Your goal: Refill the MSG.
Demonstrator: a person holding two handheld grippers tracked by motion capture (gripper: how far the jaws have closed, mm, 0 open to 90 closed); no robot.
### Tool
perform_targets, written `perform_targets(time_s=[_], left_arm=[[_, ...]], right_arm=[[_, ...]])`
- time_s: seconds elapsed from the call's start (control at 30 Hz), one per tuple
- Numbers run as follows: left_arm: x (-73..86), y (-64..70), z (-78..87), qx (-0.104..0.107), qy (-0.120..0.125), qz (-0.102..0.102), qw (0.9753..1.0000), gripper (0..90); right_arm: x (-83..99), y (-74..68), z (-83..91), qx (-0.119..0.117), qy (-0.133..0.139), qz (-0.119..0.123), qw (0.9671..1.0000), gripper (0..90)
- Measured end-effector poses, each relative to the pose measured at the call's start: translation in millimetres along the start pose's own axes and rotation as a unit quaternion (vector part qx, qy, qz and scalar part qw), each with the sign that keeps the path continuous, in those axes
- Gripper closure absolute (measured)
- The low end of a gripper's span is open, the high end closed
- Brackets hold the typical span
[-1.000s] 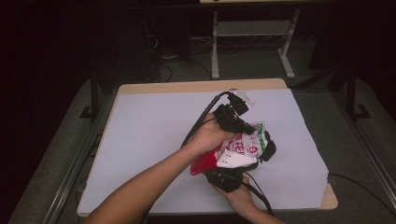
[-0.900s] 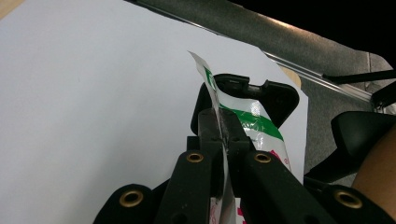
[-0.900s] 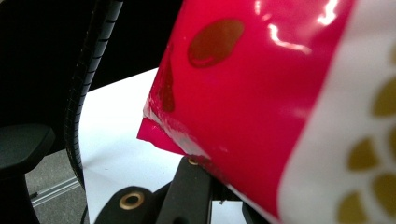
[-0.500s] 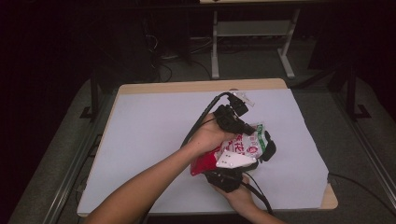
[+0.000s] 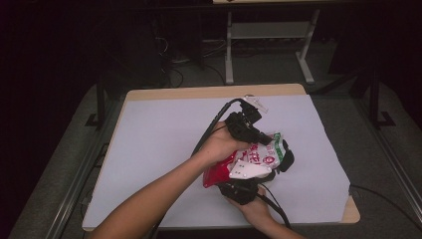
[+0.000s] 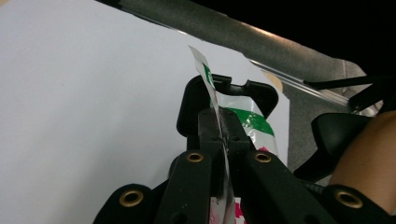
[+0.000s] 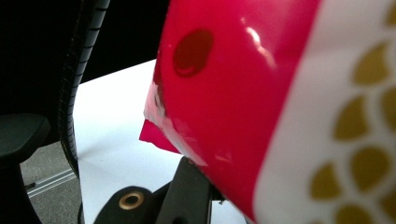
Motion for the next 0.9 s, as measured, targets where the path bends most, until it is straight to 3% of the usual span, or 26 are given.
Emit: perform_targets(time_s=[0.43, 0.9], left_arm=[[0.5, 7.9, 11.4, 0.029, 0.013, -0.010, 0.9994, 90.0], [-1.0, 13.8, 19.5, 0.048, 0.031, -0.025, 0.9980, 90.0]], right_arm=[[1.9, 0.0, -1.1, 0.005, -0.006, 0.010, 0.9999, 90.0], [2.4, 2.7, -0.7, 0.016, -0.011, 0.003, 0.9998, 90.0]])
Point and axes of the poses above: each handheld gripper's, and its own axes: z roughly backward along the jaws, x roughly out of its underside, y roughly to its right, the point moved 4 cm from there along -z, roughly forward along the jaws, and after that the axes turned 15 degrees about x, right-handed, at the moved point
